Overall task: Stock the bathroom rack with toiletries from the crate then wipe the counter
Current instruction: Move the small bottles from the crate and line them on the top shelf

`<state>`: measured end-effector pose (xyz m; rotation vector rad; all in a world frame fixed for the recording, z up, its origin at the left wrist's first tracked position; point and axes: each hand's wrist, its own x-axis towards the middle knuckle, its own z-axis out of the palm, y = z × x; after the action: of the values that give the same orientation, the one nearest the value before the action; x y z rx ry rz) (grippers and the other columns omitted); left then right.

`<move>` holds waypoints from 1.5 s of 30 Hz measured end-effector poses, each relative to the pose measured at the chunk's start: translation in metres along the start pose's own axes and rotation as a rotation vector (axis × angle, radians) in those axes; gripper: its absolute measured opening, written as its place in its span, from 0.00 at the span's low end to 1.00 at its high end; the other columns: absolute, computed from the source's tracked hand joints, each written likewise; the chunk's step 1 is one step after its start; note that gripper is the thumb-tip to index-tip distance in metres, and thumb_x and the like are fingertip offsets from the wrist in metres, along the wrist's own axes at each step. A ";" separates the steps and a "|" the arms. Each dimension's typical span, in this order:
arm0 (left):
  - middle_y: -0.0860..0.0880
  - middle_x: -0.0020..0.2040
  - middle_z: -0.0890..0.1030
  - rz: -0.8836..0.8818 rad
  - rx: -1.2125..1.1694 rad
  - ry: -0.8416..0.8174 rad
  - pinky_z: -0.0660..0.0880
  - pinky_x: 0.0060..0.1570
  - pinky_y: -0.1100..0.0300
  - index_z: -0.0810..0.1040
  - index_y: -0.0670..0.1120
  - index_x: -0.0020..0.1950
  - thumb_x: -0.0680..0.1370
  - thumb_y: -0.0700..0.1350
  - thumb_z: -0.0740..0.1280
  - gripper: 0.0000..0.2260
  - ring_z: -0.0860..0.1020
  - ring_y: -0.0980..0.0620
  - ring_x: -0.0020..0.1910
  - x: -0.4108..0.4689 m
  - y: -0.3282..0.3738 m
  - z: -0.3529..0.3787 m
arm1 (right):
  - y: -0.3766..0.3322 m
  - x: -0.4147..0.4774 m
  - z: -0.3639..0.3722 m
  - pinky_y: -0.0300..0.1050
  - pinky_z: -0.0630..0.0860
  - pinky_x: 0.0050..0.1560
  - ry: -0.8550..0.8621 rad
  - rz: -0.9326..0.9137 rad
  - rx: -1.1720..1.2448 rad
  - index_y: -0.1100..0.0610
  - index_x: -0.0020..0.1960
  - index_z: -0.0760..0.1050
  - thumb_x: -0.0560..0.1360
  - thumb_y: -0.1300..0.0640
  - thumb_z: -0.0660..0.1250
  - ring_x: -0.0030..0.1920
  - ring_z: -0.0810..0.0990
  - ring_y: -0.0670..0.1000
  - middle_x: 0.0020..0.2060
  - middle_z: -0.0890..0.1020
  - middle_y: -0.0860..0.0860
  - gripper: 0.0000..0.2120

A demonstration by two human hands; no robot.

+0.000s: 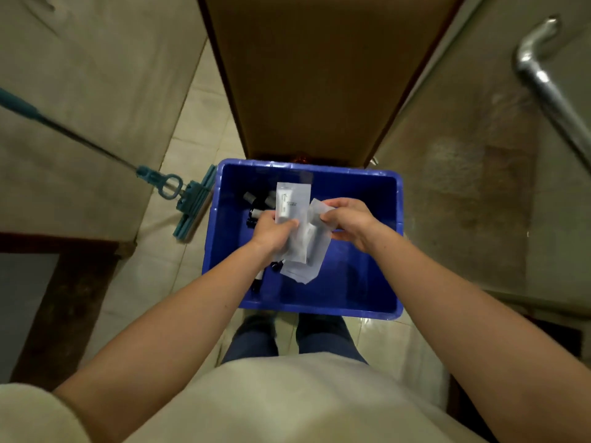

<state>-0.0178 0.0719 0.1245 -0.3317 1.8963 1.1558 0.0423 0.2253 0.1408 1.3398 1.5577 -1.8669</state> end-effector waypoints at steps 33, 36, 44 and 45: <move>0.48 0.58 0.77 0.548 0.545 -0.856 0.76 0.60 0.50 0.67 0.45 0.66 0.77 0.43 0.69 0.19 0.77 0.50 0.57 -0.176 0.042 0.096 | 0.119 -0.260 -0.041 0.46 0.80 0.39 0.841 -0.329 0.683 0.50 0.61 0.75 0.74 0.63 0.70 0.49 0.83 0.50 0.51 0.83 0.49 0.18; 0.47 0.60 0.77 0.595 0.573 -0.928 0.76 0.60 0.48 0.66 0.45 0.68 0.77 0.44 0.69 0.22 0.78 0.49 0.58 -0.200 0.037 0.121 | 0.137 -0.287 -0.054 0.50 0.82 0.43 0.931 -0.377 0.729 0.52 0.61 0.76 0.73 0.63 0.70 0.49 0.84 0.52 0.50 0.84 0.50 0.17; 0.46 0.54 0.78 0.697 0.646 -1.078 0.74 0.28 0.69 0.69 0.42 0.64 0.76 0.40 0.69 0.18 0.79 0.53 0.46 -0.283 -0.005 0.196 | 0.209 -0.370 -0.086 0.52 0.81 0.51 1.119 -0.461 0.859 0.55 0.63 0.74 0.73 0.69 0.66 0.52 0.83 0.54 0.53 0.83 0.53 0.20; 0.45 0.53 0.79 0.741 0.667 -1.078 0.72 0.26 0.70 0.71 0.40 0.64 0.76 0.40 0.68 0.17 0.78 0.54 0.43 -0.295 -0.014 0.206 | 0.221 -0.381 -0.090 0.50 0.82 0.48 1.137 -0.467 0.868 0.54 0.63 0.74 0.73 0.69 0.66 0.52 0.83 0.53 0.53 0.83 0.52 0.21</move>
<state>0.2754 0.1751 0.3072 1.2122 1.2582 0.7587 0.4341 0.1266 0.3388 3.0329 1.5893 -2.3306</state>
